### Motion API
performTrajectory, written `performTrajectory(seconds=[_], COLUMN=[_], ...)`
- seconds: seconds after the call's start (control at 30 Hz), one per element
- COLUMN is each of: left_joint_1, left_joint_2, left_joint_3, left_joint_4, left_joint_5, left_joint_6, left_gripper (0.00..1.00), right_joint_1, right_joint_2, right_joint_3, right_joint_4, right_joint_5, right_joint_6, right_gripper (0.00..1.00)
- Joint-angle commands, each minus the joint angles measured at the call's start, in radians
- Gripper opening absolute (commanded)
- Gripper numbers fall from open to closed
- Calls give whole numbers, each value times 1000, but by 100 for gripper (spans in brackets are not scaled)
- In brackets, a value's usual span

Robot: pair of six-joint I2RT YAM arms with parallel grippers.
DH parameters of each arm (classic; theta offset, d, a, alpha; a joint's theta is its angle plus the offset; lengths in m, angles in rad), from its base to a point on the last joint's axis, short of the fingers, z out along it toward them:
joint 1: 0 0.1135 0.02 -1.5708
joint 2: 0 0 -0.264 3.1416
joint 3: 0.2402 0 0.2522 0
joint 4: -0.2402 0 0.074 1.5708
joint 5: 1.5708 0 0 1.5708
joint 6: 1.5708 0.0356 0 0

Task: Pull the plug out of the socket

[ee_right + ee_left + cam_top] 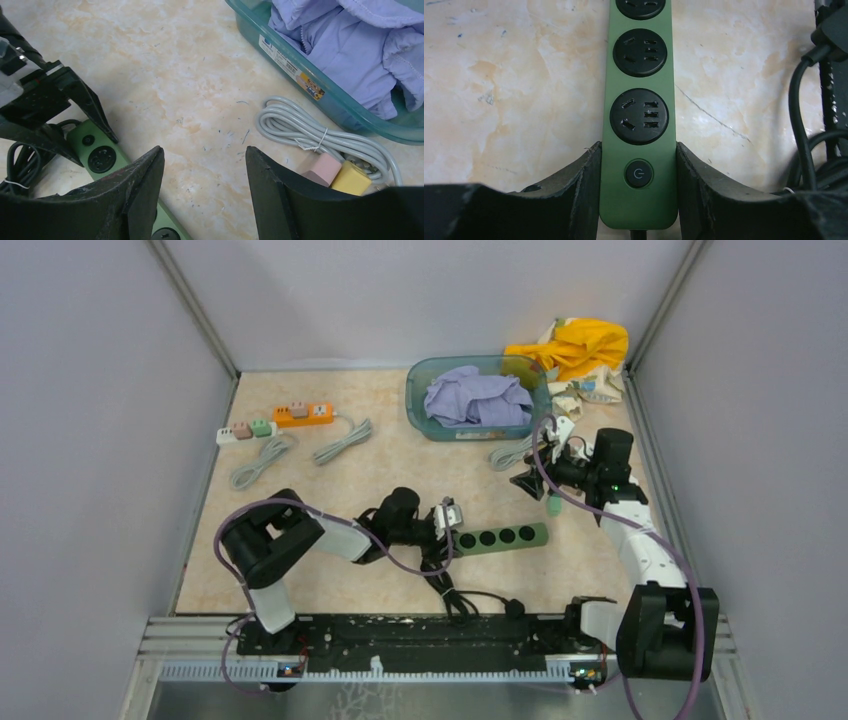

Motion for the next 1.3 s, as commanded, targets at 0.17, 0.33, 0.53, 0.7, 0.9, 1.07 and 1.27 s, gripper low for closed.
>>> performTrajectory(seconds=[0.17,0.33,0.53,0.7,0.9,1.07,1.27], left_joint_1=[100,147,192,207,209,210,212], left_joint_2=[171,272,357,405,414,296,115], left_joint_3=[353,569,780,900,978,897,704], left_joint_4=[-359,-582,-742,-775,-782,-718,-615], left_joint_5=[119,95,37,-17,-94,-138,-117], left_joint_6=[116,140,141,115,57,22,-7], left_gripper=[2,6,21,41,64,78,81], right_joint_1=[-4,-3,-3,-3,-3,-2,8], right_joint_2=[-60,-66,-65,-65,-56,-19,-23], right_joint_3=[51,49,49,49,47,60,53], right_joint_4=[34,38,40,40,28,-35,-40], right_joint_5=[21,30,31,35,-8,-155,-173], right_joint_6=[-7,-5,-4,-6,-16,-64,-81], right_gripper=[61,61,61,62,62,61,61])
